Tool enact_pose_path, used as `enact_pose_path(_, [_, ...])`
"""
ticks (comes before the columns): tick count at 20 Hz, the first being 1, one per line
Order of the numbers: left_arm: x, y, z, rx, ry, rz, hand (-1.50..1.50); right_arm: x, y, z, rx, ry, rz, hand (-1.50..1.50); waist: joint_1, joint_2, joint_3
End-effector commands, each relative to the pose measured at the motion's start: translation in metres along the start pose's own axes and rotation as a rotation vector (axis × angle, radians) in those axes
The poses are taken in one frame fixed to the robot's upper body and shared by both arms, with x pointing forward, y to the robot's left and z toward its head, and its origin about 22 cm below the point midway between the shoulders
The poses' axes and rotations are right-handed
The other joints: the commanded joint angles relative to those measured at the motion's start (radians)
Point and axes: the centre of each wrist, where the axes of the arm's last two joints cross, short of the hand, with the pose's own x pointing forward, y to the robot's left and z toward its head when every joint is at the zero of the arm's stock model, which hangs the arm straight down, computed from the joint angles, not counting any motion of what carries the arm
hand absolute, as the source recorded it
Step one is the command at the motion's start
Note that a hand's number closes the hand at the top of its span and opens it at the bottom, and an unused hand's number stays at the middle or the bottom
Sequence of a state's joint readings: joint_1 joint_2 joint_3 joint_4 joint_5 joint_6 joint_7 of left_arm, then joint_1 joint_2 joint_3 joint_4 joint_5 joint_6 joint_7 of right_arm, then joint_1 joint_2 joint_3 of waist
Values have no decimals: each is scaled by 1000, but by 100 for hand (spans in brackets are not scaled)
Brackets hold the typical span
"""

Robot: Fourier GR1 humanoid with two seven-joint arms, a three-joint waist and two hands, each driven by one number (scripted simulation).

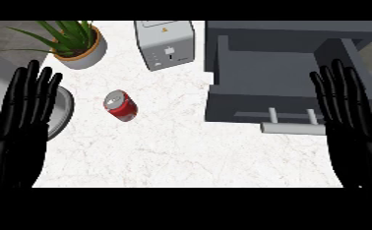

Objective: Pick up the can, place it into the drawer and close the drawer

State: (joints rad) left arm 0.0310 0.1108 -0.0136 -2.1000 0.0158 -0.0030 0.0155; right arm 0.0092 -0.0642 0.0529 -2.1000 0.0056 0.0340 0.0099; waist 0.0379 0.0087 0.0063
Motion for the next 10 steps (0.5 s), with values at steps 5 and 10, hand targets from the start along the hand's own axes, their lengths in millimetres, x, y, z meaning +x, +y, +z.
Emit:
enact_pose_path(5, [-4, -1, -37, 1, -32, 52, -150, 3, -6, -2, -30, 1, 2, -150, -43, -9, -6])
enact_pose_path(10, [-30, 20, -21, 80, 338, -50, -150, -8, -31, 16, -264, 293, 59, -150, -54, -8, -6])
